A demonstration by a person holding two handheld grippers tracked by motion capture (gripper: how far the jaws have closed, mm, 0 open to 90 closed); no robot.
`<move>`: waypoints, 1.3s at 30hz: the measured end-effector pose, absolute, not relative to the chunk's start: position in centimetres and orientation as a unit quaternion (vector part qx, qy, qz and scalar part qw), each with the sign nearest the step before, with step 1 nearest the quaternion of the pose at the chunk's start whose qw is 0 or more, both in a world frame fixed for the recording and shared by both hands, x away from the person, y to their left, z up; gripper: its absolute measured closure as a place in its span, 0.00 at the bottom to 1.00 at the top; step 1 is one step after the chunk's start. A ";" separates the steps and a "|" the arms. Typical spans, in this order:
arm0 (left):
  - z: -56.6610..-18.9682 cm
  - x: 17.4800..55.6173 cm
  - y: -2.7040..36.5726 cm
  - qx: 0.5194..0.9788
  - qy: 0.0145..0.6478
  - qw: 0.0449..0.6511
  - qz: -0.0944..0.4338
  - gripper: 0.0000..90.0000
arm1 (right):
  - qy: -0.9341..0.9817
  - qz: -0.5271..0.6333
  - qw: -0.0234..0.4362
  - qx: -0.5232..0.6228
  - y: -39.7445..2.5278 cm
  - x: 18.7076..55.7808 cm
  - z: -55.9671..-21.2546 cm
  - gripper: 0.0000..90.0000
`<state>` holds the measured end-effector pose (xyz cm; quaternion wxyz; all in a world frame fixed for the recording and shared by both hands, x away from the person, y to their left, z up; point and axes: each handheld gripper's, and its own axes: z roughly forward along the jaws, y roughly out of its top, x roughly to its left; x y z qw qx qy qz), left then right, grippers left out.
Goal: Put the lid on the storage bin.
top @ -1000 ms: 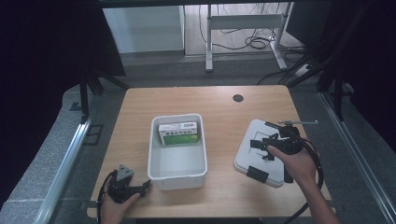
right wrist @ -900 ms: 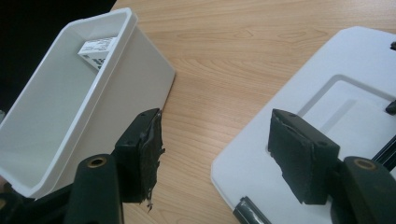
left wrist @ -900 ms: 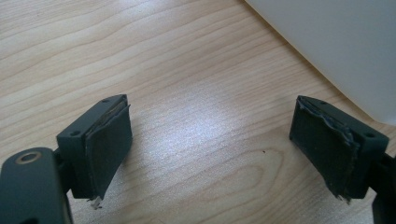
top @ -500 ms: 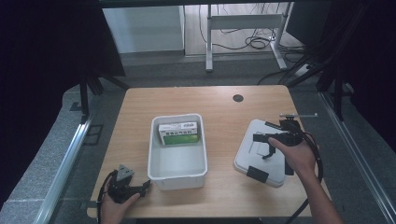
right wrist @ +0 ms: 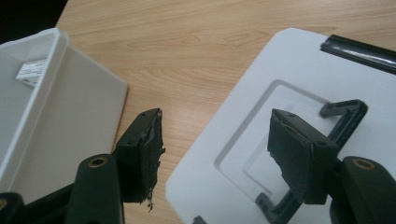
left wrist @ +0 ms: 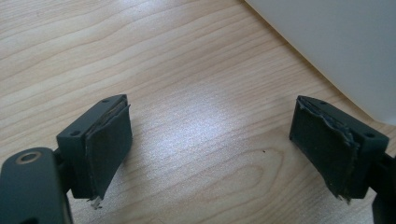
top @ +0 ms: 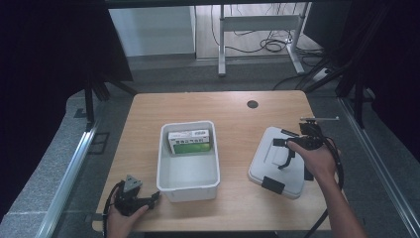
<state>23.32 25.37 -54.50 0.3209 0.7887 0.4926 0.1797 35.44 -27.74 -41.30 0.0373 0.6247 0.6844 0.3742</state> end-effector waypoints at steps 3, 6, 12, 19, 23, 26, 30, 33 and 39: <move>-54.5 23.3 25.4 0.789 0.493 0.321 0.180 0.14 | 0.682 0.368 0.038 0.630 -28.0 35.8 -41.6 0.40; -54.5 23.3 25.4 0.789 0.493 0.321 0.180 0.14 | 0.688 0.355 0.044 0.632 -28.2 36.2 -42.0 0.40; -54.5 23.3 25.4 0.789 0.493 0.321 0.180 0.14 | 0.682 0.345 0.049 0.643 -28.8 36.6 -42.5 0.40; -54.5 23.3 25.4 0.789 0.492 0.321 0.180 0.14 | 0.670 0.329 0.053 0.664 -30.0 36.9 -43.4 0.41; -54.5 23.3 25.4 0.789 0.492 0.321 0.180 0.14 | 0.664 0.322 0.054 0.672 -30.6 36.9 -44.0 0.42; -54.5 23.3 25.4 0.789 0.493 0.321 0.180 0.14 | 0.661 0.318 0.052 0.678 -31.0 37.0 -44.3 0.43; -54.5 23.3 25.4 0.789 0.492 0.321 0.180 0.14 | 0.661 0.310 0.048 0.682 -31.4 37.1 -44.6 0.45; -54.5 23.3 25.4 0.789 0.492 0.321 0.180 0.14 | 0.660 0.305 0.046 0.685 -31.4 37.3 -44.9 0.47; -54.5 23.3 25.4 0.789 0.493 0.321 0.180 0.14 | 0.657 0.288 0.036 0.696 -31.5 37.6 -45.7 0.51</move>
